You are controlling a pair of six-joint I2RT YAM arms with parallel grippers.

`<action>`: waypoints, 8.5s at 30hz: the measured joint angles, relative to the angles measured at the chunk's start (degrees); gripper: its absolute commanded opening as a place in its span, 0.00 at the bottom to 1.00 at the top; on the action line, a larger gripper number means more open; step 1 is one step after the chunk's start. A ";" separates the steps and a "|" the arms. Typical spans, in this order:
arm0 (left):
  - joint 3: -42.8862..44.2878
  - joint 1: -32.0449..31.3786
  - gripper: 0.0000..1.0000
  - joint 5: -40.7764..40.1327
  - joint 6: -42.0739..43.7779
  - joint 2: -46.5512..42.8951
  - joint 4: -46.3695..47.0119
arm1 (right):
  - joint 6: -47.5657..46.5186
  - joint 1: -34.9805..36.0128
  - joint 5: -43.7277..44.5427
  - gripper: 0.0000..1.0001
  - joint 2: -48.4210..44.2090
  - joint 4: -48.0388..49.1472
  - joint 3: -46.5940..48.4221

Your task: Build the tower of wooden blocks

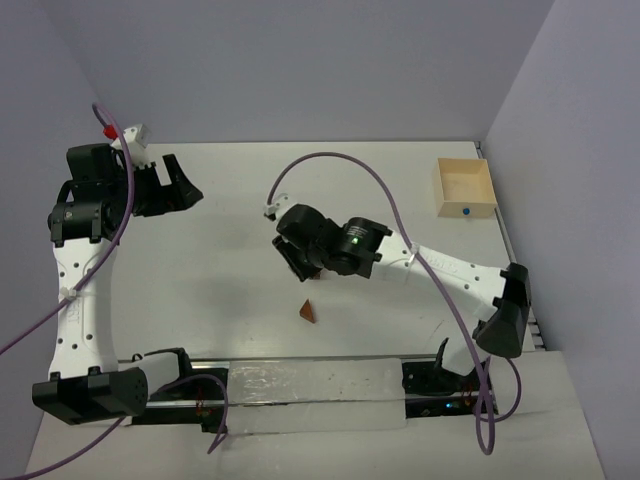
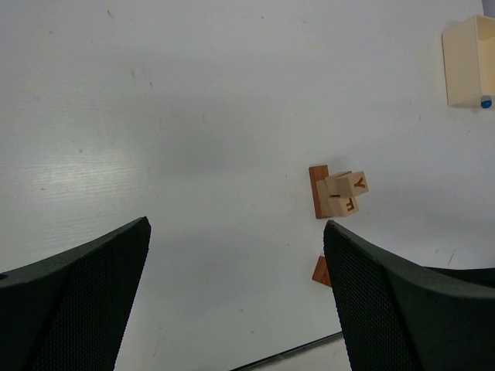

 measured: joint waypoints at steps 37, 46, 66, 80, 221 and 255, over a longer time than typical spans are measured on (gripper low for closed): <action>1.40 0.00 0.99 -3.49 -1.28 3.15 0.89 | 19.63 -16.28 -6.64 0.02 10.91 -6.57 2.05; 1.40 0.00 0.99 -3.54 -1.28 3.77 1.52 | 19.65 -17.42 -6.64 0.07 13.52 -6.27 4.14; 1.40 0.00 0.99 -3.95 -1.28 4.39 1.68 | 20.00 -17.73 -6.43 0.15 16.40 -6.28 6.75; 1.40 0.00 0.99 -4.01 -1.28 4.88 1.71 | 20.02 -17.73 -5.72 0.27 17.05 -6.24 6.88; -15.07 -1.28 0.93 8.07 -4.35 -7.39 0.89 | 11.67 4.42 -4.03 0.00 5.37 22.55 -5.43; -8.63 1.73 0.74 27.46 -17.38 5.24 5.44 | 14.71 -1.30 2.59 0.00 14.75 23.96 12.15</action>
